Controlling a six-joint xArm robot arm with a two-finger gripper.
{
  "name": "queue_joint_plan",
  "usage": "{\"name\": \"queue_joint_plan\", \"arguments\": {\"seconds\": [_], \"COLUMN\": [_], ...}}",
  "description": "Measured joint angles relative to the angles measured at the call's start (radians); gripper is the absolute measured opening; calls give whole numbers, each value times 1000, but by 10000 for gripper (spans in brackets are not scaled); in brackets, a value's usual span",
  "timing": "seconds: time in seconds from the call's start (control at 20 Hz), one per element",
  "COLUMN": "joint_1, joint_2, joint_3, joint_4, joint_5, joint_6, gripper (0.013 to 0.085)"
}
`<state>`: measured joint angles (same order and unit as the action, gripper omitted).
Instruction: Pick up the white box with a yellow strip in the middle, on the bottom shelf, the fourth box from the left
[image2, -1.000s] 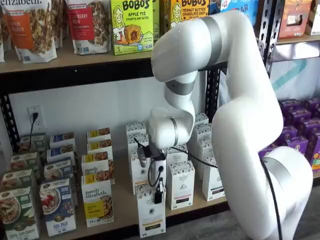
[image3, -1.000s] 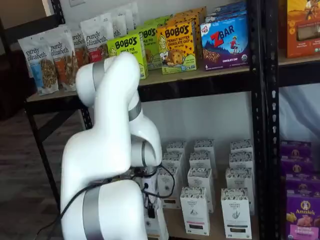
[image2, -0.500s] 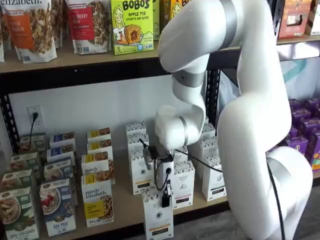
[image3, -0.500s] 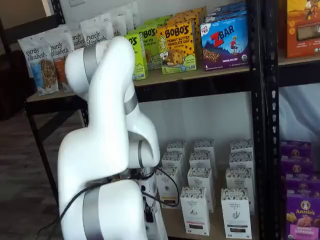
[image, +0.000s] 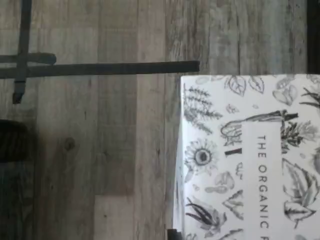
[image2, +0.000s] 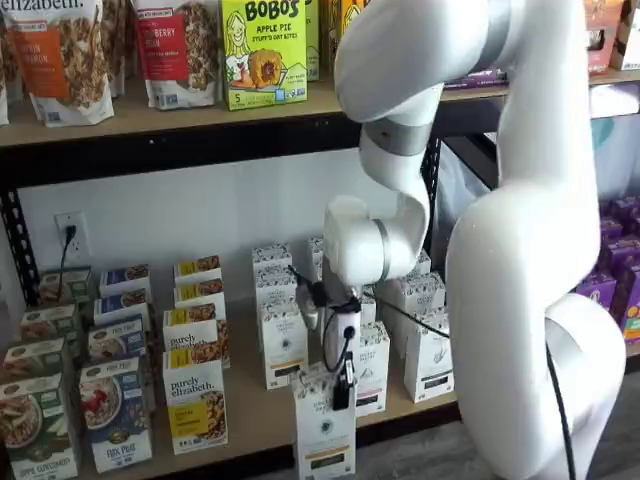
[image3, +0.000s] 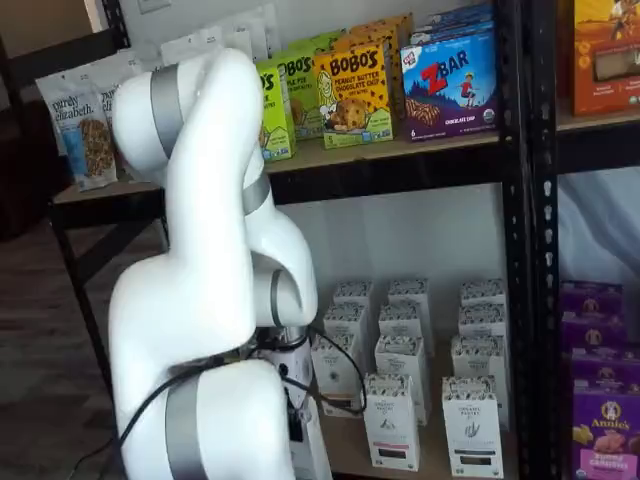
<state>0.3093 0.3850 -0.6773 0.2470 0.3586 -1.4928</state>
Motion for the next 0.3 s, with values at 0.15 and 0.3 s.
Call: {"name": "queue_joint_plan", "arguments": {"seconds": [0.15,0.3], "joint_1": [-8,-15], "joint_2": [-54,-104], "joint_3": [42,82], "joint_4": [16,22], "joint_5": [4,2], "joint_6": [-22,-34], "gripper": [450,450]}}
